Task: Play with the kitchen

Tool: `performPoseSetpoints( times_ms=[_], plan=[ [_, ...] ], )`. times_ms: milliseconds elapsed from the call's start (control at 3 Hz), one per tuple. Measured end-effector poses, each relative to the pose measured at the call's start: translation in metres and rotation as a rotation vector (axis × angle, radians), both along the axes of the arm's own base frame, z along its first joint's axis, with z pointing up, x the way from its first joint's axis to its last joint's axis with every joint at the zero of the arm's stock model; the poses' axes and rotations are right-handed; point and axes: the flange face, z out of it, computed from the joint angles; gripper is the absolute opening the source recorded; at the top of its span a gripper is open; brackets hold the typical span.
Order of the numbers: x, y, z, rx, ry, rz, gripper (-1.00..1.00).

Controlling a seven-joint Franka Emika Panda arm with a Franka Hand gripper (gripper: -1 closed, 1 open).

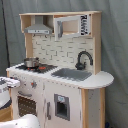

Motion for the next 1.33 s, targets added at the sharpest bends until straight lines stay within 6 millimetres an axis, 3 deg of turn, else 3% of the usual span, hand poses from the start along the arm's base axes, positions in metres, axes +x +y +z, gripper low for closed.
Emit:
performPoseSetpoints(
  times_ms=[333,667,1333],
  plan=[
    [0.0001,-0.0001,0.0002,0.001,0.000,0.000,-1.00],
    [0.0003,-0.0004,-0.0003,0.037,0.000,-0.003,-1.00],
    [0.0005,-0.0010,0.0001,0.275,0.007,-0.002,-1.00]
  ],
)
